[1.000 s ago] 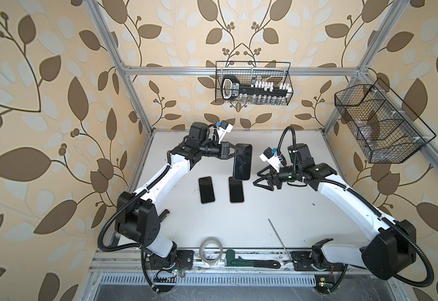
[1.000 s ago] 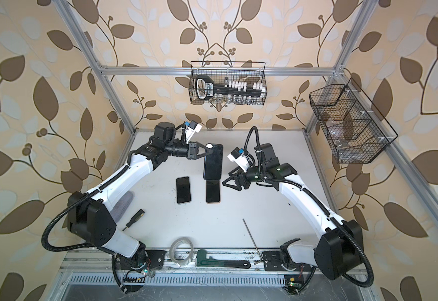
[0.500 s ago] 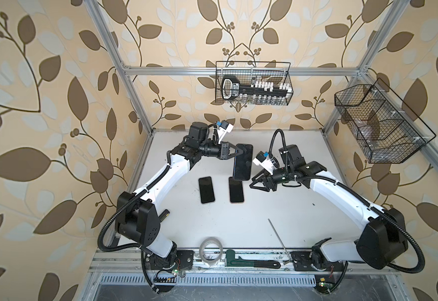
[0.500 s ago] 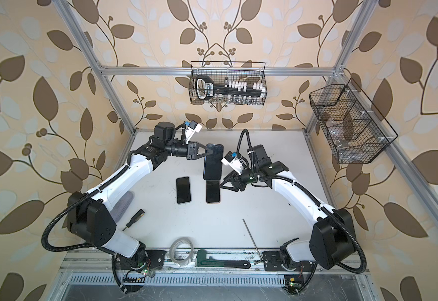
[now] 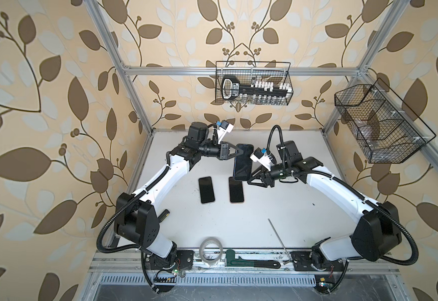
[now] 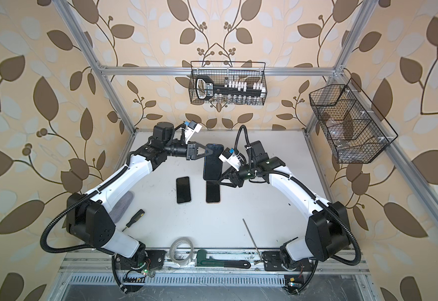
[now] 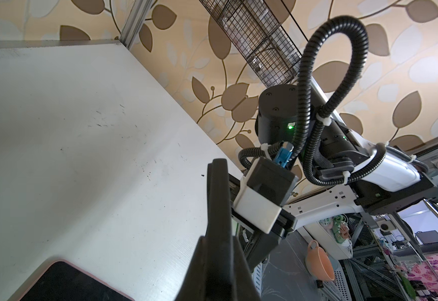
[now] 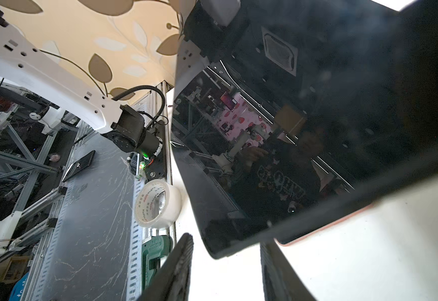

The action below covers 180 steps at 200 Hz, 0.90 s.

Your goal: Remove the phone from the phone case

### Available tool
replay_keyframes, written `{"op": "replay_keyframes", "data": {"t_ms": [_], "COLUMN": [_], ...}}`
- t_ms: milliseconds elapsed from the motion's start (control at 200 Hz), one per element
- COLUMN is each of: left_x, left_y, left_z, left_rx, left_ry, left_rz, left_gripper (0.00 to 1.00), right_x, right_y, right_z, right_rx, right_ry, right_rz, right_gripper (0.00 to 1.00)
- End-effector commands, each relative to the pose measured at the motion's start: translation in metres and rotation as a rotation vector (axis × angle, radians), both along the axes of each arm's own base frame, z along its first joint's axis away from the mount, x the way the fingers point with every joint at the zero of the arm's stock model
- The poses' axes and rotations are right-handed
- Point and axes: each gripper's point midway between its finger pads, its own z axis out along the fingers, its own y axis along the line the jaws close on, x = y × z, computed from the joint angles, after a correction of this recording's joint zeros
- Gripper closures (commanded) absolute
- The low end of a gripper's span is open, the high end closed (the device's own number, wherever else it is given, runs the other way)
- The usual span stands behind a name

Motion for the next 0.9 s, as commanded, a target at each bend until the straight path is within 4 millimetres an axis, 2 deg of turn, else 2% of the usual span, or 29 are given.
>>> {"op": "replay_keyframes", "data": {"t_ms": [0, 615, 895], "left_x": [-0.0205, -0.0163, -0.0130], "left_y": [0.0023, 0.0012, 0.0007], "left_z": [0.0373, 0.0391, 0.0423], "left_rx": [-0.060, -0.087, -0.110], "left_ry": [-0.122, -0.104, -0.083], "left_rz": [-0.053, -0.036, -0.018], "left_gripper": [1.00, 1.00, 1.00], "right_x": [-0.0014, 0.0003, 0.0040], "right_y": [0.0049, 0.0048, 0.0039], "right_z": [0.0099, 0.0117, 0.0143], "right_rx": [0.021, 0.045, 0.074], "right_ry": [-0.029, -0.047, -0.070], "right_rz": [0.054, 0.070, 0.051], "right_gripper": [0.60, 0.94, 1.00]}}
